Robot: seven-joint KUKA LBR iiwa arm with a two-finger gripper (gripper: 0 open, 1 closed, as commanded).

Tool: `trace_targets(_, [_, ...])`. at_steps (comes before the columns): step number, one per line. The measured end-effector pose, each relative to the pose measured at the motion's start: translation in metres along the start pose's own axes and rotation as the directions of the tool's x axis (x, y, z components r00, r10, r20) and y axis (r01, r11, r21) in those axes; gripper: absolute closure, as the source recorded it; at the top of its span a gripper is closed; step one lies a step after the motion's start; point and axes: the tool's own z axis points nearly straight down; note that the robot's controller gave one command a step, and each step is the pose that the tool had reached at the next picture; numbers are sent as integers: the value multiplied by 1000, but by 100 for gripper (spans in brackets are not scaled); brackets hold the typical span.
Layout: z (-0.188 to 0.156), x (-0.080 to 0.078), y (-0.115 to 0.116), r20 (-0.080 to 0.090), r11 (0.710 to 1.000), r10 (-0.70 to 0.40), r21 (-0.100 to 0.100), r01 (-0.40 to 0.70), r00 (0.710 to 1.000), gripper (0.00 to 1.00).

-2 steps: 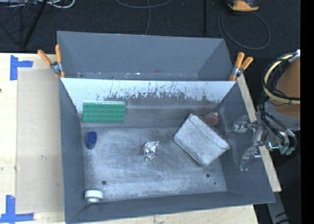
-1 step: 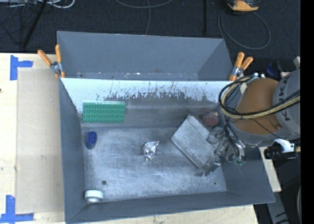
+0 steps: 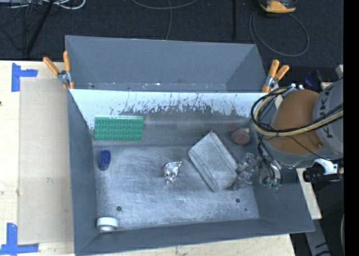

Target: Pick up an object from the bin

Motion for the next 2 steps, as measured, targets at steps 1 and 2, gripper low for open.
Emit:
trace_targets(1, [-54, -4, -3, 6, 1000, -8, -2, 8, 1000, 100])
trace_targets(2, [-66, -7, -2, 2, 999, -39, 0, 39, 999, 100])
